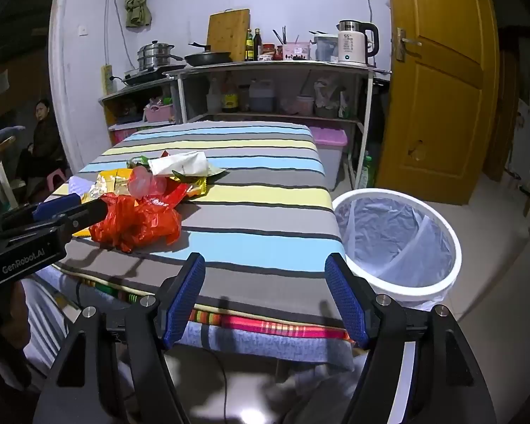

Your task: Collect trash

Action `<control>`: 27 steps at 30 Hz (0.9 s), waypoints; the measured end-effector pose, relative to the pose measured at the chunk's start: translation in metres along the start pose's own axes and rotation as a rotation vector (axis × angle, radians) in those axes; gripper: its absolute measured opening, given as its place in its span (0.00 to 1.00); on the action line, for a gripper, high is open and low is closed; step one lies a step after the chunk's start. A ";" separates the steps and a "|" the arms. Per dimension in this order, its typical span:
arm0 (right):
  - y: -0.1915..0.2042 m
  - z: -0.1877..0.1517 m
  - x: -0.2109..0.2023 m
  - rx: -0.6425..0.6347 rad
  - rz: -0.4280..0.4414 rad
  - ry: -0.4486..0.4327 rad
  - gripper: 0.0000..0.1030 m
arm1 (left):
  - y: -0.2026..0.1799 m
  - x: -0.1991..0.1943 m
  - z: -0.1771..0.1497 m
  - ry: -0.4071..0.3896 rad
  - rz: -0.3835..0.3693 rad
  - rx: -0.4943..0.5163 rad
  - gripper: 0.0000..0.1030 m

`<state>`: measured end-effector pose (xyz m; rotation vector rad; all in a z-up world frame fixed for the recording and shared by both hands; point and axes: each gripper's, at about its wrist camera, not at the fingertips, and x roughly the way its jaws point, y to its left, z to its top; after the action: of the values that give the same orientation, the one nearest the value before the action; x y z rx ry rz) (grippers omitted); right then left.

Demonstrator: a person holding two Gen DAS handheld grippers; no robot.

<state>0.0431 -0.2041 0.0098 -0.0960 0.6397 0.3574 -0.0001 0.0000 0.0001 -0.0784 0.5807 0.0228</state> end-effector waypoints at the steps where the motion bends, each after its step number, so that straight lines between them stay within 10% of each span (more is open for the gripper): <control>1: 0.000 0.000 0.000 0.000 -0.002 -0.002 0.69 | 0.000 0.000 0.000 0.008 0.002 -0.003 0.54; 27: 0.004 0.003 -0.007 -0.007 -0.008 -0.026 0.69 | -0.001 -0.008 0.001 -0.018 -0.012 -0.002 0.54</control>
<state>0.0381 -0.2019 0.0169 -0.1008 0.6120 0.3527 -0.0063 -0.0008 0.0053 -0.0837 0.5620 0.0128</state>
